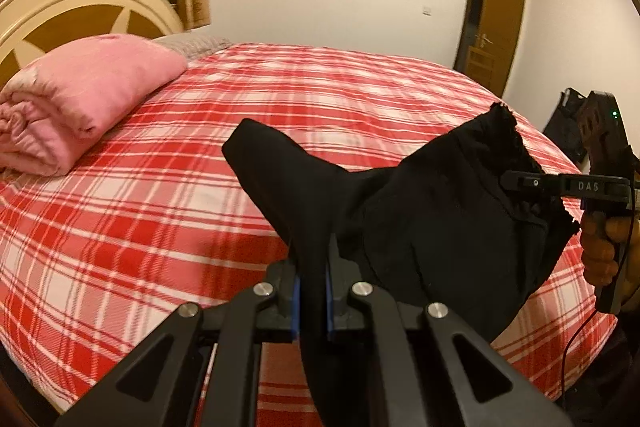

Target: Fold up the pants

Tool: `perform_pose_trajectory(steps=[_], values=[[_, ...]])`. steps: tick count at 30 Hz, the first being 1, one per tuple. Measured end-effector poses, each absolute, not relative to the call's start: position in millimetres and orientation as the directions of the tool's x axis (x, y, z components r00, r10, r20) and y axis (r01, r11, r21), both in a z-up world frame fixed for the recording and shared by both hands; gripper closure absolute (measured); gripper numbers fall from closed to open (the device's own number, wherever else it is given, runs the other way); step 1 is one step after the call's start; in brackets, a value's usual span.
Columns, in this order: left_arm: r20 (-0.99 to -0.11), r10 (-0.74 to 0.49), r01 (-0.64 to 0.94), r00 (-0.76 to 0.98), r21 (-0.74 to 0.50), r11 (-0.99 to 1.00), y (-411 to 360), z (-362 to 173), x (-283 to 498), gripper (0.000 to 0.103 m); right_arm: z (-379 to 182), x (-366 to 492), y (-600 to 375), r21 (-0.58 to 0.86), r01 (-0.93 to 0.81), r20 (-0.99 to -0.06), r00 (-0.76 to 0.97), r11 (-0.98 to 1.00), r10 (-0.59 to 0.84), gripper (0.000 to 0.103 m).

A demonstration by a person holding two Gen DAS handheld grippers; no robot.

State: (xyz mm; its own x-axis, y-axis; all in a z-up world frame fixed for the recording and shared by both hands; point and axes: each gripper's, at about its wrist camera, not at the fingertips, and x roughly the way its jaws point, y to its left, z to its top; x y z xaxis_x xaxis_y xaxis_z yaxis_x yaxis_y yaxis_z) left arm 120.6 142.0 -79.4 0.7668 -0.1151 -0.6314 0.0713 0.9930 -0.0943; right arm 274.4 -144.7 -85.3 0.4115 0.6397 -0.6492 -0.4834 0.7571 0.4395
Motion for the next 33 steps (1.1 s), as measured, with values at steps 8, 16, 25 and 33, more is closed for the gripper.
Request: perform_pose_trajectory(steps=[8,16,25,33], values=[[-0.638,-0.075,0.01,0.767,-0.105,0.994,173,-82,118,0.094,-92,289,-102,0.459,-0.514,-0.645,0.368,0.724,0.67,0.085],[-0.661,-0.063,-0.017,0.748,-0.113,0.993,185,-96,122,0.094,-104,300,-85,0.455,-0.532,-0.664,0.331,0.714,0.67,0.085],[-0.669,-0.064,-0.02,0.741,-0.117,0.993,190,-99,127,0.094,-114,309,-84,0.466,-0.523,-0.668,0.32,0.713,0.671,0.085],[-0.686,-0.06,-0.032,0.725,-0.121,0.992,196,-112,133,0.09,-125,317,-82,0.465,-0.517,-0.684,0.306,0.719,0.663,0.085]])
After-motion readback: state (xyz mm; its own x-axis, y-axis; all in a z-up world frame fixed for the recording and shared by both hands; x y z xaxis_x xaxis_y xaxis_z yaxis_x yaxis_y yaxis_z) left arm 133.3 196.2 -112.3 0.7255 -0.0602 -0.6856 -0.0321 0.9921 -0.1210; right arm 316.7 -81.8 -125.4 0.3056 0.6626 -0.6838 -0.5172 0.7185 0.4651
